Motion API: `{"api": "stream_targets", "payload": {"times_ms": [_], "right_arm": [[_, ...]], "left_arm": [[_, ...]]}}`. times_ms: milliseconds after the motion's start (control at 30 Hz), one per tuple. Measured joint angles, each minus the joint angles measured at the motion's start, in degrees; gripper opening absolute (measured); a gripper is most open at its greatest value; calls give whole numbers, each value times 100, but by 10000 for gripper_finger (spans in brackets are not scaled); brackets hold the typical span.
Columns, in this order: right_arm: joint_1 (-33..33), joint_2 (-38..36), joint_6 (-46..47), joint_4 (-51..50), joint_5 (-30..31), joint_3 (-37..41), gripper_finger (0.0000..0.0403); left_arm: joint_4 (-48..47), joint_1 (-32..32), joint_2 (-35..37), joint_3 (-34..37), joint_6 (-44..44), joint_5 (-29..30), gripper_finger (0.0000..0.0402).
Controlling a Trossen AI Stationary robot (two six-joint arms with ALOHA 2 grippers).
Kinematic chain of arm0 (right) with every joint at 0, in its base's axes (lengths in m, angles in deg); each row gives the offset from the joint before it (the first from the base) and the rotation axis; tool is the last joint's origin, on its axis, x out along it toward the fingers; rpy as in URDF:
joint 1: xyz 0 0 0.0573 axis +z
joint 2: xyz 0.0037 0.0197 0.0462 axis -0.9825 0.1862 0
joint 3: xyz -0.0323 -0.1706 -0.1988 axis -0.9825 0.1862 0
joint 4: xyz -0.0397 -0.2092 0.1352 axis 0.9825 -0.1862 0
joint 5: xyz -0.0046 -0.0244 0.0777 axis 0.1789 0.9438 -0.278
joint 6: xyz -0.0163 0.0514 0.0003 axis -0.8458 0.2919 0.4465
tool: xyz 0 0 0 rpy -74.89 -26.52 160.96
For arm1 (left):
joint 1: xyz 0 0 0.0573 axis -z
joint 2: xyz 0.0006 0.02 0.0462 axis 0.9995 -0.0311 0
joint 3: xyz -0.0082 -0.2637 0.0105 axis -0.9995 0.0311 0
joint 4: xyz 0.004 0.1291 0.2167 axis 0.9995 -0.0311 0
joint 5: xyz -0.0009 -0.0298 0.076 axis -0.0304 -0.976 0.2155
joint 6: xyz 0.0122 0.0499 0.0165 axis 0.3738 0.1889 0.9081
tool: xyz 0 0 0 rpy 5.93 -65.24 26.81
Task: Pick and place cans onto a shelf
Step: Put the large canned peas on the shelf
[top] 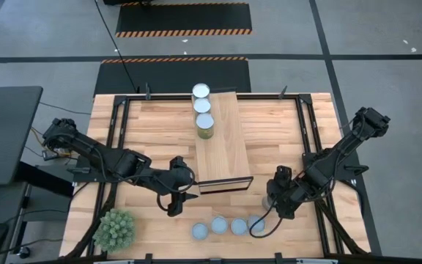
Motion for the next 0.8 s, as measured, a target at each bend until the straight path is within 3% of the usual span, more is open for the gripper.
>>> {"api": "stream_targets", "payload": {"times_ms": [500,800], "right_arm": [[285,714,294,96,133,59,379],[245,565,709,291,123,438,318]], "left_arm": [[-20,0,0,0,-70,0,203],[-60,-7,-2,0,-68,1,203]]}}
